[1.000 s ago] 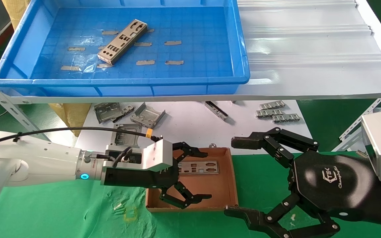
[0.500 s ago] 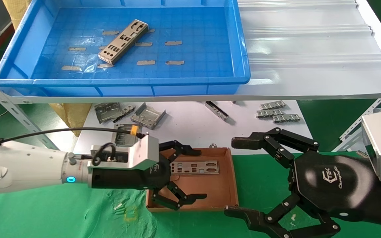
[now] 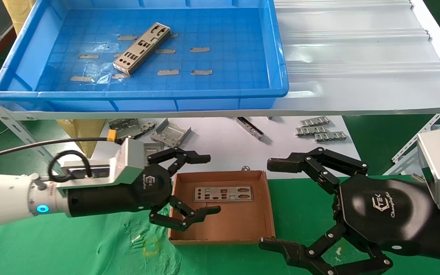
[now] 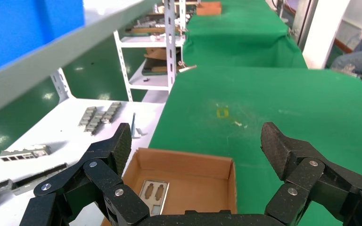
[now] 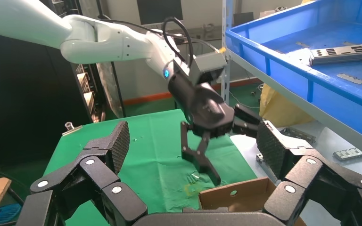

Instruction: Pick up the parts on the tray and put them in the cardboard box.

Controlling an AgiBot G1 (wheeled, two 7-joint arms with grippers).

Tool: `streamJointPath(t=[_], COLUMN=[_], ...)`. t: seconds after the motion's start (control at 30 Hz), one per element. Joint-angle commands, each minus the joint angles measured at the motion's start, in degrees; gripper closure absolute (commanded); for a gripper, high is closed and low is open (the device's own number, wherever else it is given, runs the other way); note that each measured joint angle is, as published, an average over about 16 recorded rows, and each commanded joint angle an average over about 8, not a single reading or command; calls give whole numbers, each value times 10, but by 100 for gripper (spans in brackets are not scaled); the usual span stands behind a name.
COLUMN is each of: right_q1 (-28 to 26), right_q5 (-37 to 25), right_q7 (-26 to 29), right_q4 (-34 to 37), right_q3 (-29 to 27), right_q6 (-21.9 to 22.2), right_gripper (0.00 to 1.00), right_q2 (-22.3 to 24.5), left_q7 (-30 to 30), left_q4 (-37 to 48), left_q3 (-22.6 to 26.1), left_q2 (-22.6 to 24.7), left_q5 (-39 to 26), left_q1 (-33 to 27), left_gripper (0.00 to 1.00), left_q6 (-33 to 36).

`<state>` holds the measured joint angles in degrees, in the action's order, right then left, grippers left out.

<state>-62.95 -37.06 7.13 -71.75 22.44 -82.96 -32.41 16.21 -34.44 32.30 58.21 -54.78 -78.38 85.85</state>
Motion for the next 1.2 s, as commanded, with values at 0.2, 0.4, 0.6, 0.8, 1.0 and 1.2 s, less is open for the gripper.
streamJointPath(t=[0.2, 0.4, 0.6, 0.8, 1.0, 1.2], right_q1=[0, 0, 0, 0, 0, 0], right_q5=[0, 0, 0, 0, 0, 0], right_q7=[0, 0, 0, 0, 0, 0], right_q4=[0, 0, 0, 0, 0, 0], right_q3=[0, 0, 0, 0, 0, 0], right_q6=[0, 0, 0, 0, 0, 0], right_gripper=[0, 0, 0, 0, 0, 0], right_q2=[0, 0, 0, 0, 0, 0], left_q7=[-51, -95, -139, -183, -227, -265], left_q4=[-74, -138, -201, -266, -330, -386], left_q3=[-31, -57, -84, -110, -137, -160], left_q2=[-44, -82, -119, -157, -195, -228], left_q5=[24, 45, 67, 88, 109, 127], left_q1=[32, 59, 87, 114, 142, 166], left_gripper=[0, 0, 0, 0, 0, 0], left_q6=[0, -1, -1, -1, -1, -1])
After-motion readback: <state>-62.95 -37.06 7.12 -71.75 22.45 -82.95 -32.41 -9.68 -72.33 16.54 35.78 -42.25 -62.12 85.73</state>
